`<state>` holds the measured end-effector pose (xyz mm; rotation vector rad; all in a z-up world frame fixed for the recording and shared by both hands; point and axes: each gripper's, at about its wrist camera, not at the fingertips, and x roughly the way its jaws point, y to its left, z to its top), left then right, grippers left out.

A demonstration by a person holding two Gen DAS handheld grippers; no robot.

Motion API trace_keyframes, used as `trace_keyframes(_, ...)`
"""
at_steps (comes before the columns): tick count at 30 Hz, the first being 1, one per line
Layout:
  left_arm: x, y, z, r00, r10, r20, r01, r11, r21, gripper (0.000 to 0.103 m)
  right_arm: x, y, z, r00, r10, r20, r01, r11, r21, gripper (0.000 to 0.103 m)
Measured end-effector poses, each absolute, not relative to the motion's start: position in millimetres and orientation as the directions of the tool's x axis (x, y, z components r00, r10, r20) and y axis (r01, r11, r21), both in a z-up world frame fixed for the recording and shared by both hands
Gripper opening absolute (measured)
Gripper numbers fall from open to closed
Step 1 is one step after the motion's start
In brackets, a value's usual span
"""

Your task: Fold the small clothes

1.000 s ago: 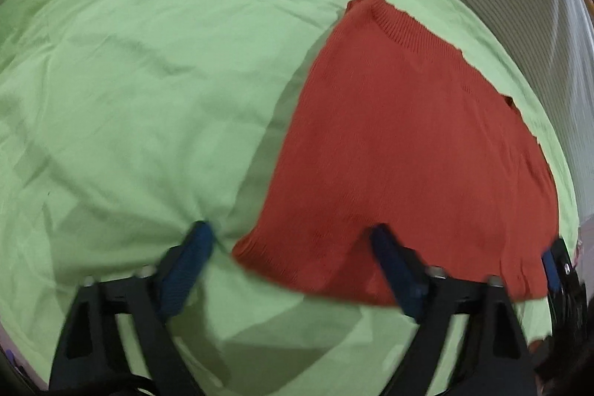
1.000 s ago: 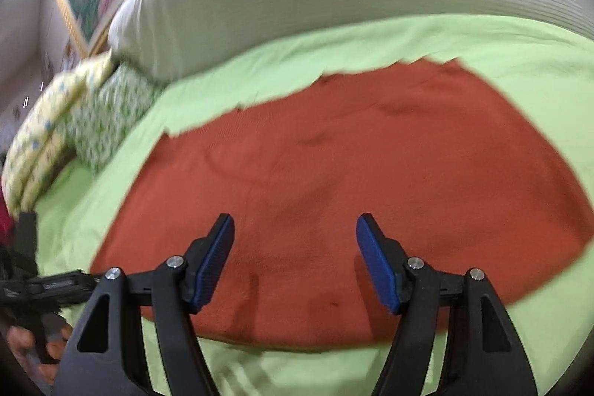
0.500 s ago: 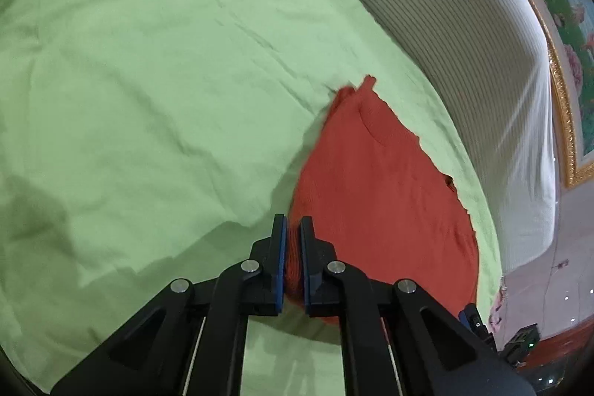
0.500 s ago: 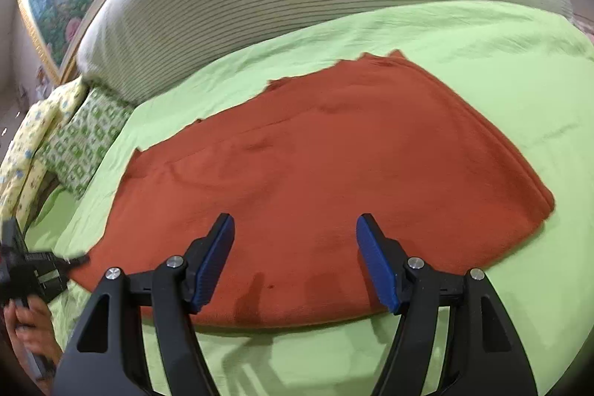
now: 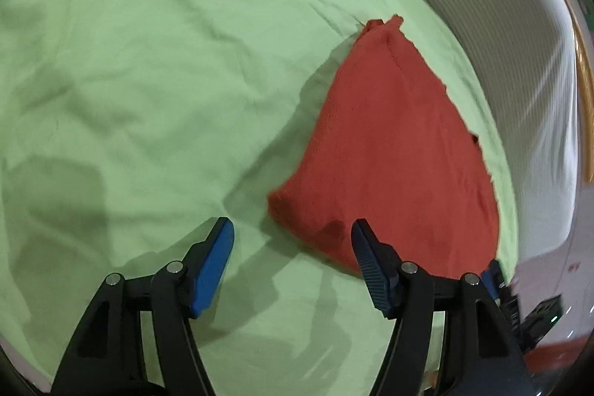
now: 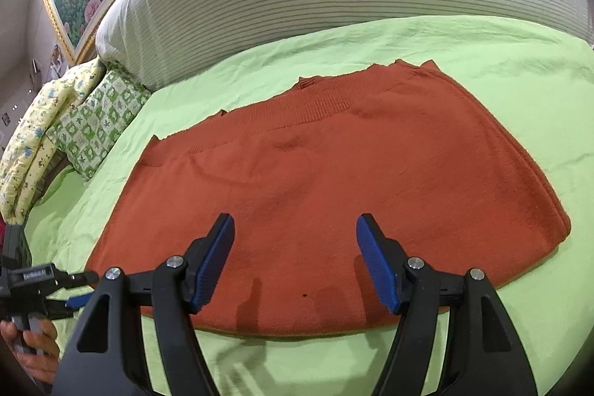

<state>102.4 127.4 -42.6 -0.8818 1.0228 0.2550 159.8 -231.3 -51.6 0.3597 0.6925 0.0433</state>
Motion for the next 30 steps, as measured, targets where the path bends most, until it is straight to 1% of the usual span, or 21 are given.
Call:
trace_keyframes(3, 118, 116, -51, 0.534, -0.210, -0.819, -0.570, 0.627, -0.532, 0.056, 160, -234, -53, 0.771, 0.155, -0.618, 0.083, 0.937, 0.340, 0.069)
trace_keyframes(5, 139, 107, -55, 0.532, -0.179, -0.827, -0.574, 0.642, -0.508, 0.026, 160, -237, -54, 0.772, 0.150, -0.618, 0.092, 0.935, 0.341, 0.069)
trace_keyframes(6, 145, 107, -58, 0.534, -0.181, -0.826, -0.575, 0.638, -0.512, 0.021, 159, -238, -55, 0.772, 0.148, -0.619, 0.096, 0.934, 0.343, 0.069)
trace_keyframes(7, 147, 111, -60, 0.541, -0.185, -0.821, -0.574, 0.632, -0.520, 0.012, 159, -240, -56, 0.771, 0.146, -0.620, 0.098, 0.935, 0.342, 0.069)
trace_keyframes(8, 152, 111, -60, 0.545, -0.184, -0.818, -0.568, 0.637, -0.522, 0.010, 160, -242, -56, 0.771, 0.145, -0.620, 0.096, 0.936, 0.338, 0.069)
trace_keyframes(13, 154, 106, -52, 0.560, -0.176, -0.810, -0.528, 0.677, -0.512, 0.008, 164, -254, -51, 0.771, 0.127, -0.624, 0.064, 0.960, 0.274, 0.069)
trace_keyframes(14, 153, 106, -48, 0.567, -0.178, -0.804, -0.518, 0.682, -0.516, 0.007, 165, -258, -50, 0.771, 0.119, -0.625, 0.062, 0.964, 0.260, 0.067)
trace_keyframes(15, 151, 105, -43, 0.574, -0.174, -0.800, -0.505, 0.693, -0.514, 0.007, 166, -263, -50, 0.766, 0.095, -0.636, 0.071, 0.970, 0.231, 0.055)
trace_keyframes(16, 150, 102, -36, 0.584, -0.166, -0.795, -0.487, 0.712, -0.506, 0.007, 170, -267, -54, 0.745, 0.071, -0.663, 0.081, 0.977, 0.196, 0.046)
trace_keyframes(17, 151, 97, -28, 0.595, -0.156, -0.788, -0.463, 0.735, -0.496, 0.007, 176, -271, -62, 0.702, 0.039, -0.711, 0.101, 0.983, 0.153, 0.035)
trace_keyframes(18, 149, 94, -21, 0.607, -0.153, -0.780, -0.444, 0.749, -0.492, 0.007, 181, -277, -75, 0.652, 0.025, -0.758, 0.122, 0.983, 0.138, 0.030)
trace_keyframes(19, 151, 85, -9, 0.632, -0.149, -0.761, -0.403, 0.775, -0.487, 0.007, 182, -283, -84, 0.638, 0.048, -0.769, 0.125, 0.978, 0.165, 0.029)
trace_keyframes(20, 151, 80, 0, 0.648, -0.149, -0.747, -0.375, 0.791, -0.483, 0.007, 179, -290, -85, 0.662, 0.088, -0.744, 0.122, 0.967, 0.222, 0.029)
trace_keyframes(21, 154, 71, 10, 0.668, -0.152, -0.729, -0.337, 0.811, -0.478, 0.006, 179, -295, -85, 0.662, 0.109, -0.742, 0.127, 0.959, 0.254, 0.029)
trace_keyframes(25, 171, 36, 43, 0.720, -0.173, -0.672, -0.210, 0.868, -0.449, 0.006, 173, -304, -88, 0.691, 0.154, -0.706, 0.138, 0.931, 0.338, 0.027)
trace_keyframes(27, 180, 24, 52, 0.730, -0.197, -0.655, -0.172, 0.873, -0.455, 0.006, 167, -312, -88, 0.706, 0.180, -0.685, 0.145, 0.910, 0.389, 0.024)
trace_keyframes(29, 192, 6, 60, 0.741, -0.206, -0.640, -0.126, 0.893, -0.433, 0.006, 161, -321, -89, 0.728, 0.214, -0.651, 0.150, 0.877, 0.457, 0.021)
trace_keyframes(30, 197, -2, 63, 0.742, -0.212, -0.636, -0.105, 0.900, -0.423, 0.006, 157, -326, -90, 0.740, 0.228, -0.632, 0.158, 0.855, 0.494, 0.014)
